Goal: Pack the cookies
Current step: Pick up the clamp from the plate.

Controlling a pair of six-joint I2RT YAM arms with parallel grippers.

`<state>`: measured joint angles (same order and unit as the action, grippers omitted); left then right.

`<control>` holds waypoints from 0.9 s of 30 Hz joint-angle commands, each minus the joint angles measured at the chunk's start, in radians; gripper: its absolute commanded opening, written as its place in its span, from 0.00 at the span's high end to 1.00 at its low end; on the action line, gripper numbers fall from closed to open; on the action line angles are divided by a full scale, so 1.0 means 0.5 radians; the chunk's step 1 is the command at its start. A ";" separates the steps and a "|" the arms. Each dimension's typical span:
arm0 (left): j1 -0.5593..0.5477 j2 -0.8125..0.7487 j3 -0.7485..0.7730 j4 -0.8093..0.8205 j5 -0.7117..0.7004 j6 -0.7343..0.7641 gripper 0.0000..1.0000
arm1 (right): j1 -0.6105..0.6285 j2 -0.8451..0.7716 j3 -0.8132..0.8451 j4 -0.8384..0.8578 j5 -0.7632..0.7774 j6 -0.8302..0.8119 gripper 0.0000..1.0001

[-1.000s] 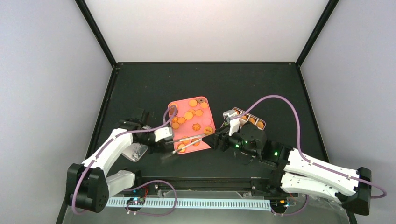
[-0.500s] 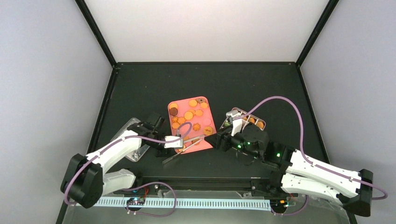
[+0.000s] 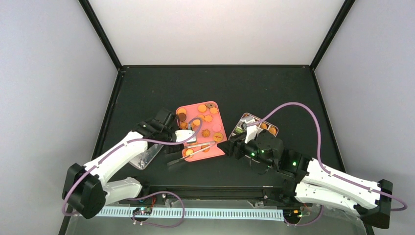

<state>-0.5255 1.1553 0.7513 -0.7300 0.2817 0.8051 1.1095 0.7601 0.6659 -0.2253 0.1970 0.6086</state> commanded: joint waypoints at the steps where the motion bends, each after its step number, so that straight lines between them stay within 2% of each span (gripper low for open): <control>1: -0.033 -0.059 0.150 -0.176 0.240 -0.069 0.53 | -0.005 0.004 -0.002 -0.007 0.056 0.003 0.22; 5: -0.098 -0.011 0.030 -0.177 0.315 -0.050 0.52 | -0.007 -0.003 -0.009 -0.026 0.074 0.017 0.23; 18: -0.211 0.287 -0.123 0.097 0.094 -0.114 0.60 | -0.008 -0.042 -0.027 -0.051 0.110 0.038 0.23; 27: -0.238 0.426 -0.152 0.194 0.049 -0.151 0.82 | -0.006 -0.073 -0.031 -0.085 0.148 0.044 0.23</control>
<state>-0.6308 1.3422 0.6804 -0.6788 0.3206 0.7414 1.1095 0.7410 0.6590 -0.2539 0.2363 0.6201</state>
